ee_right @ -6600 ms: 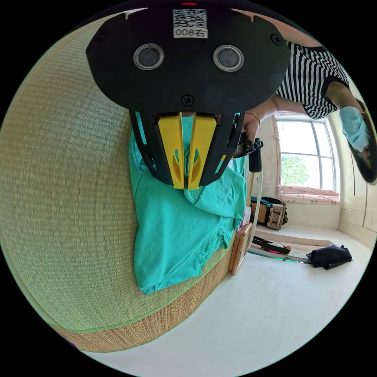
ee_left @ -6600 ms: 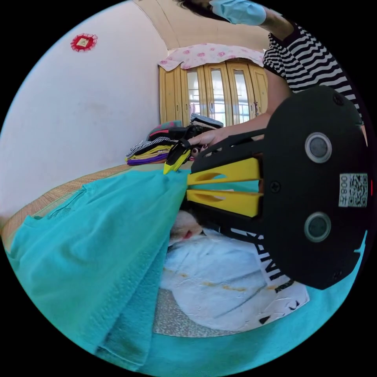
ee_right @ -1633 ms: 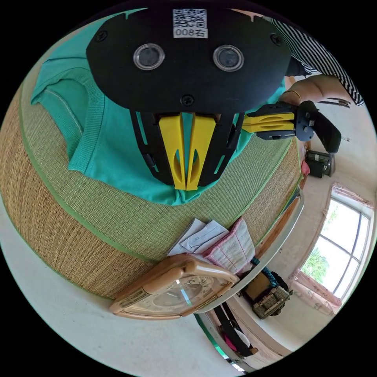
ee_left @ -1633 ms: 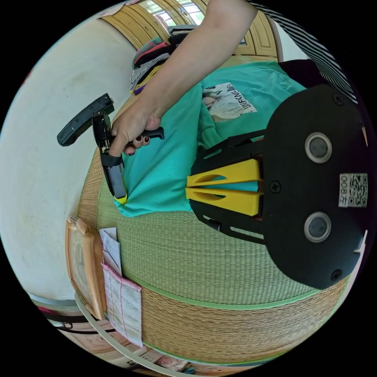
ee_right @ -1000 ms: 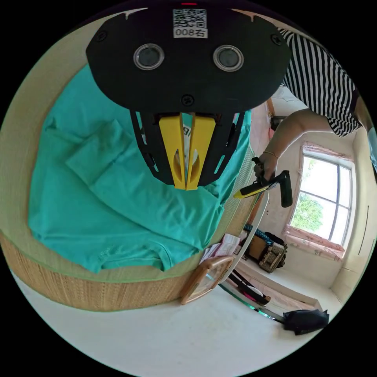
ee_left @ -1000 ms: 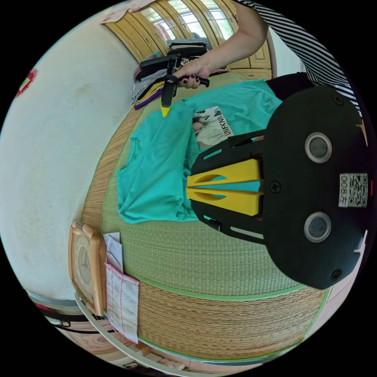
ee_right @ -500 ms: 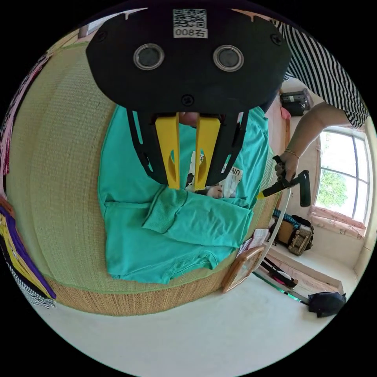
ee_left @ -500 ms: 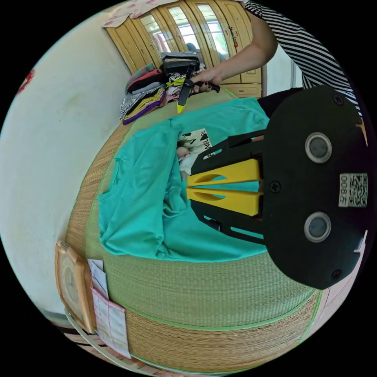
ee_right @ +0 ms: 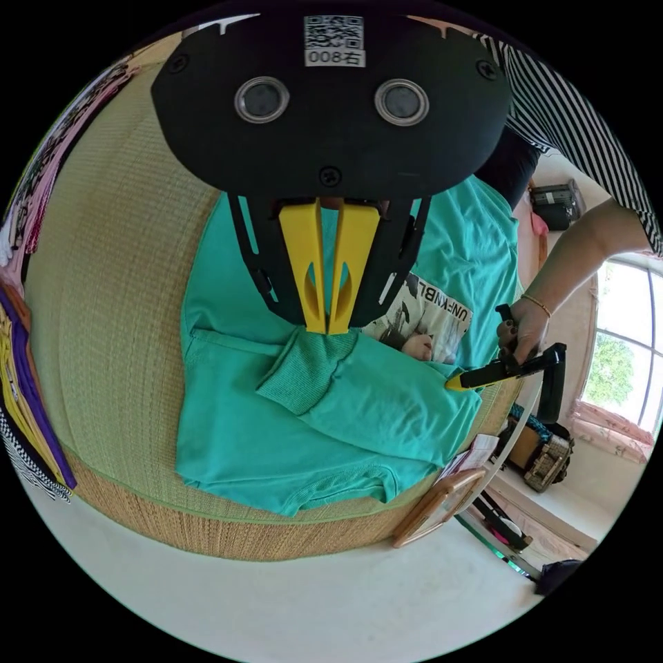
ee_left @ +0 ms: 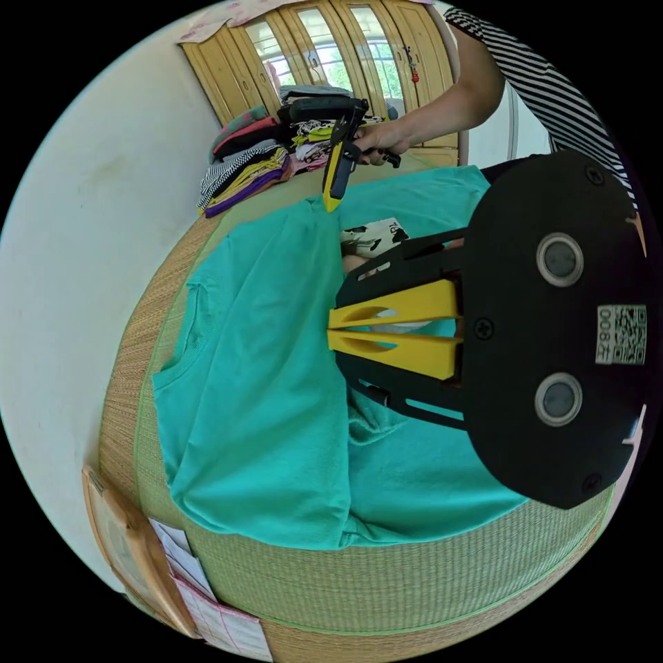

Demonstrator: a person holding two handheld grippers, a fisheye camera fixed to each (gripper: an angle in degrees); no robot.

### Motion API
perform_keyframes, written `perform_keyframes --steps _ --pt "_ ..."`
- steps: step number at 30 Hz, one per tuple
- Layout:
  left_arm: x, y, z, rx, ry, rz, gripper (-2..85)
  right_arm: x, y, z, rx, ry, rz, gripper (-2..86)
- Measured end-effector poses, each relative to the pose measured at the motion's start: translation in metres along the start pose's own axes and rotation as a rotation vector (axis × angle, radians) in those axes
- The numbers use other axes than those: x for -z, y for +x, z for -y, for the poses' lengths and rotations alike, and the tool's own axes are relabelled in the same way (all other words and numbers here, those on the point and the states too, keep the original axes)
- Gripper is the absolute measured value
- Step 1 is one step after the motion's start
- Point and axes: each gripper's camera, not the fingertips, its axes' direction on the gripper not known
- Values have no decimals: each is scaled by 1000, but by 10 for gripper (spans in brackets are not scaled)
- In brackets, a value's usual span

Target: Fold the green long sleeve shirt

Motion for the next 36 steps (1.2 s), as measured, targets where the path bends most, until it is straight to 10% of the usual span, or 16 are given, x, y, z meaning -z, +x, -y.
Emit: perform_keyframes --steps 36 --pt "-65 166 16 -79 -67 -352 2 16 56 -13 -29 86 -20 6"
